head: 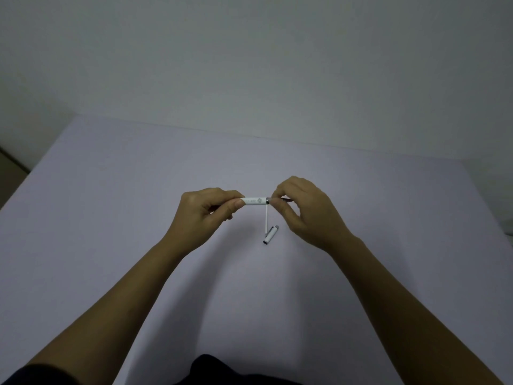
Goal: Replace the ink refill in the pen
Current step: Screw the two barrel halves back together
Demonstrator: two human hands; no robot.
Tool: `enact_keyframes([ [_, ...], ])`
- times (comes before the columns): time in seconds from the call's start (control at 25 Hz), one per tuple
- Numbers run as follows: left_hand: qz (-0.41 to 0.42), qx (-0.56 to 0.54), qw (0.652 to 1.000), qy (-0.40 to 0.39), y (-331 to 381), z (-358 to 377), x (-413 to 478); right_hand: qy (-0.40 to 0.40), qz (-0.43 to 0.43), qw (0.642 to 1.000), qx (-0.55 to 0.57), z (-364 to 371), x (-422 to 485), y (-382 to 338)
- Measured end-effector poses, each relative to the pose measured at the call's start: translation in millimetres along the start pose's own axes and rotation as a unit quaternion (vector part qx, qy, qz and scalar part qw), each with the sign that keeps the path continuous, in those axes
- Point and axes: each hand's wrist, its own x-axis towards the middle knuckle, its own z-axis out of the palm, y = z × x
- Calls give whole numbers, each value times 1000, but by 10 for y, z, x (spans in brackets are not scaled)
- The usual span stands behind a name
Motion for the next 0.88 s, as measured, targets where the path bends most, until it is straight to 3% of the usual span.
enact_keyframes([
  [0.88, 4, -3, 1000, 0, 23, 12, 6, 15, -42, 991, -123, -52, 14, -35],
])
